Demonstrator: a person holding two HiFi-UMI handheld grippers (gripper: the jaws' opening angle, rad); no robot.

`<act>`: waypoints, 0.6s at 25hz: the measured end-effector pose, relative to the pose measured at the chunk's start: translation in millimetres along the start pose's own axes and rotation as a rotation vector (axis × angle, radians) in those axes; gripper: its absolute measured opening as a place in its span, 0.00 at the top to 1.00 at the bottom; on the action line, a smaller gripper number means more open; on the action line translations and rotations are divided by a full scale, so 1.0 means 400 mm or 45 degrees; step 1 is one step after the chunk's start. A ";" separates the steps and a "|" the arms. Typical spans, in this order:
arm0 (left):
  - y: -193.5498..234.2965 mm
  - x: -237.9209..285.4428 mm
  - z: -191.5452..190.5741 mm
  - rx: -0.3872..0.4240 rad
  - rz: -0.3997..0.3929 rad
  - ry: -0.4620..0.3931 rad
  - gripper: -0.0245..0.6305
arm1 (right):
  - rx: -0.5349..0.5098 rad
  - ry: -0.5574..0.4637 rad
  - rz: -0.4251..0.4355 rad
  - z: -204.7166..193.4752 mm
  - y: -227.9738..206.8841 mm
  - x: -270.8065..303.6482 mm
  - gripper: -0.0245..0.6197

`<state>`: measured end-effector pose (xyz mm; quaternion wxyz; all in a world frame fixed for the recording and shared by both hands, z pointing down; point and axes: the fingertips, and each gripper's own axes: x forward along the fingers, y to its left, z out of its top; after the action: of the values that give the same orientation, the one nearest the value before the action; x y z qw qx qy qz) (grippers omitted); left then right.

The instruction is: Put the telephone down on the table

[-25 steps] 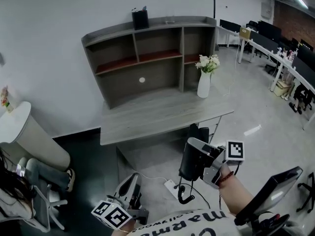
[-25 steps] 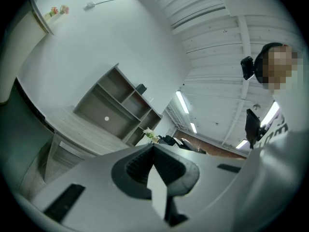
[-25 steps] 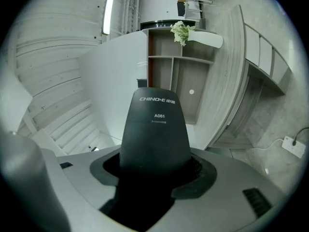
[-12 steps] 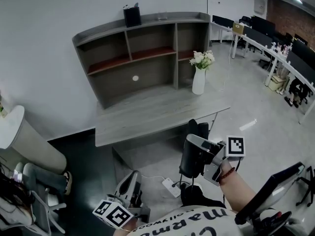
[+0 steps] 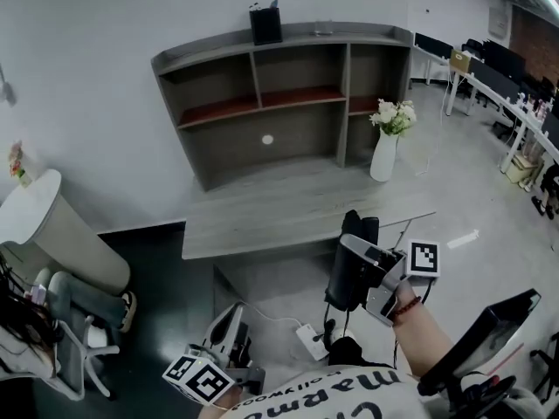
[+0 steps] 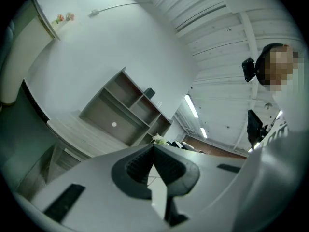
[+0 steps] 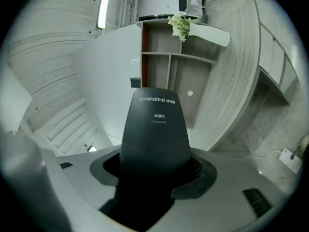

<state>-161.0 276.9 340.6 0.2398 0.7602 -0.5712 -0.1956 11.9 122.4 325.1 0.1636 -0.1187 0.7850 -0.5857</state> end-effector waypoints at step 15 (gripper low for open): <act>0.029 0.275 0.017 -0.023 0.104 -0.068 0.95 | -0.006 0.140 -0.025 0.292 -0.108 0.119 0.53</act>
<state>-144.1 167.4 339.2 0.2391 0.7286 -0.6062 -0.2111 14.2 -10.9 330.4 0.1141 -0.0946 0.7928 -0.5912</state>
